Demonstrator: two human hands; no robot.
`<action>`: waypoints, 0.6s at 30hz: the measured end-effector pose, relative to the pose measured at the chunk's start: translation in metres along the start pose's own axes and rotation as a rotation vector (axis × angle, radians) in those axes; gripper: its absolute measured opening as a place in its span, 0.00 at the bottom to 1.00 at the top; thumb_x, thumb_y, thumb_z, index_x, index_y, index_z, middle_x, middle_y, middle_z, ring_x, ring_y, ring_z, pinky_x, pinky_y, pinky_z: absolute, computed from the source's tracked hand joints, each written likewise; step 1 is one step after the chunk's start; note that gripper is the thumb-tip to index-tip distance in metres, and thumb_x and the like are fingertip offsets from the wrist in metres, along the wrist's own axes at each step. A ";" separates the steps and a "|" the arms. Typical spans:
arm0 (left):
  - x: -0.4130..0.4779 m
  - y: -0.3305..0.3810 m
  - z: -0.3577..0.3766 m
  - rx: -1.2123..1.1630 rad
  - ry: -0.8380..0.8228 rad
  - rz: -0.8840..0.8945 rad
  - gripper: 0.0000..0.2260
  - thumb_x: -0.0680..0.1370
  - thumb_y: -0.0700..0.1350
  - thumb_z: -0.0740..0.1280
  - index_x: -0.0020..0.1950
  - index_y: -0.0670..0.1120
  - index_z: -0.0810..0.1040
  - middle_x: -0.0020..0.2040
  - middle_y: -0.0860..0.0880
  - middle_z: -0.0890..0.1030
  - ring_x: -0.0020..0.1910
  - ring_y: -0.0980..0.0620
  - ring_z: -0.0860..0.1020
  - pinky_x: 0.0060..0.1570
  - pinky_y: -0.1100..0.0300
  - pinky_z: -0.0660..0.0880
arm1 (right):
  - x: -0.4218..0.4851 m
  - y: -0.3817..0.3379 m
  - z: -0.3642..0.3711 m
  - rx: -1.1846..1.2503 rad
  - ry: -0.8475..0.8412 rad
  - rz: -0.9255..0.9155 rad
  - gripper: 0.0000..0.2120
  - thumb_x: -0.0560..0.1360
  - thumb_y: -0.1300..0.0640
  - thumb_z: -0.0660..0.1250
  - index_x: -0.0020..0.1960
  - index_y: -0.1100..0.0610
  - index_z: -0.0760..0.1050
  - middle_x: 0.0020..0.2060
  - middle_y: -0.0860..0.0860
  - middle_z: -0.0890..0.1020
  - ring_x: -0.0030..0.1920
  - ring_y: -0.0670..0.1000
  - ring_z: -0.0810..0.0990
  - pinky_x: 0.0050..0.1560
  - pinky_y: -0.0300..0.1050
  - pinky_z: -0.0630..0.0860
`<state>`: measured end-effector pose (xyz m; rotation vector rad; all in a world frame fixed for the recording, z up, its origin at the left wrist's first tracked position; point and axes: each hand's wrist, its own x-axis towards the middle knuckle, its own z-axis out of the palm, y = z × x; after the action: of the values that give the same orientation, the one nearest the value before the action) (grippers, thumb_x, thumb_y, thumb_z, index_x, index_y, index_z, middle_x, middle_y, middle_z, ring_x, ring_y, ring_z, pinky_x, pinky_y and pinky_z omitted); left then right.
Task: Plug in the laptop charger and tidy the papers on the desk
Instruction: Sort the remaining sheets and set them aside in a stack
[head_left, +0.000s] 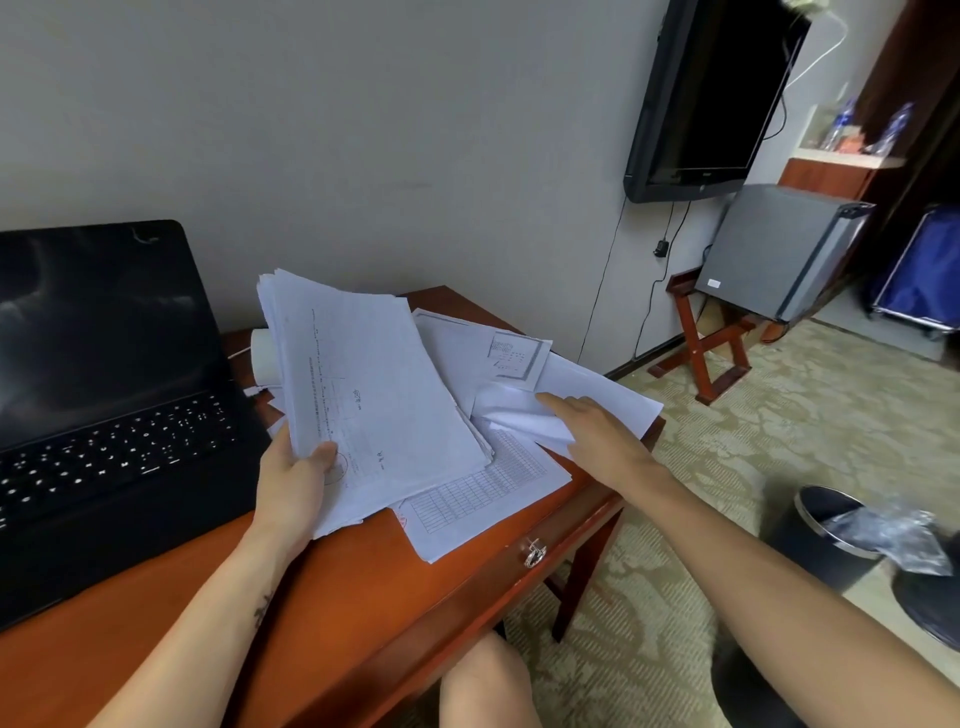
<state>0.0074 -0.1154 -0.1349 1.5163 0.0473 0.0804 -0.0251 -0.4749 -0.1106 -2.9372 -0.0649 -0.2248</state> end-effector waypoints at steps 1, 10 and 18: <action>0.000 0.000 -0.001 -0.010 0.004 -0.003 0.21 0.85 0.37 0.63 0.77 0.50 0.71 0.65 0.51 0.81 0.62 0.49 0.80 0.59 0.53 0.78 | -0.002 0.003 0.001 0.042 0.044 0.006 0.37 0.76 0.71 0.65 0.81 0.51 0.59 0.64 0.53 0.76 0.65 0.53 0.72 0.61 0.43 0.70; 0.000 -0.001 -0.005 0.010 0.008 0.023 0.21 0.85 0.37 0.63 0.78 0.51 0.70 0.67 0.51 0.80 0.65 0.47 0.79 0.63 0.51 0.77 | -0.028 0.021 0.006 0.066 0.183 0.069 0.26 0.74 0.65 0.63 0.68 0.46 0.74 0.58 0.42 0.77 0.61 0.50 0.71 0.61 0.44 0.59; -0.012 0.003 0.000 0.026 -0.031 0.046 0.19 0.85 0.38 0.63 0.74 0.53 0.73 0.64 0.53 0.81 0.61 0.51 0.80 0.63 0.51 0.77 | -0.061 0.043 0.015 0.449 0.073 0.320 0.30 0.74 0.71 0.56 0.72 0.51 0.69 0.65 0.44 0.66 0.68 0.48 0.61 0.71 0.46 0.63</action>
<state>-0.0042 -0.1159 -0.1321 1.5449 -0.0118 0.0935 -0.0802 -0.5158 -0.1427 -2.4451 0.3204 -0.2324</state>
